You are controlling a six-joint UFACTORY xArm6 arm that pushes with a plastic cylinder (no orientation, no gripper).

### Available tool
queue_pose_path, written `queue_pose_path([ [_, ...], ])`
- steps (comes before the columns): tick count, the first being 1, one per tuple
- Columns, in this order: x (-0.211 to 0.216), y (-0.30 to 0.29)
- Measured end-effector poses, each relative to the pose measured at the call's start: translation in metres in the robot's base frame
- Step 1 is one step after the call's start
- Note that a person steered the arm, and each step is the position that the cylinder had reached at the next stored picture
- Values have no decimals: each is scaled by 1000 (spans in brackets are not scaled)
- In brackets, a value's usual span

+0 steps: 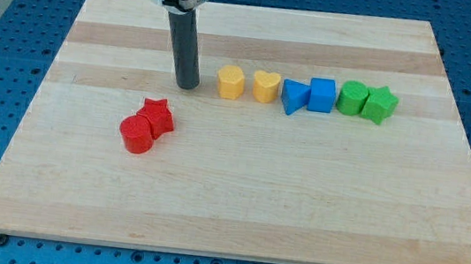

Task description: Push the red blocks slightly towards the top of the board

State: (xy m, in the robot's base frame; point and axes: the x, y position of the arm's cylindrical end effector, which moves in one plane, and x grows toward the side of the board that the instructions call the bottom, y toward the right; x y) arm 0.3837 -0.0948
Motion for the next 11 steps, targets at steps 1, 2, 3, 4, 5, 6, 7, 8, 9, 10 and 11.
queue_pose_path([
  [1, 0, 6],
  [2, 4, 6],
  [3, 3, -31],
  [4, 20, -79],
  [5, 64, -119],
  [6, 130, -134],
  [7, 185, -125],
  [8, 174, -115],
  [9, 153, -82],
  [10, 136, -50],
  [11, 116, -43],
])
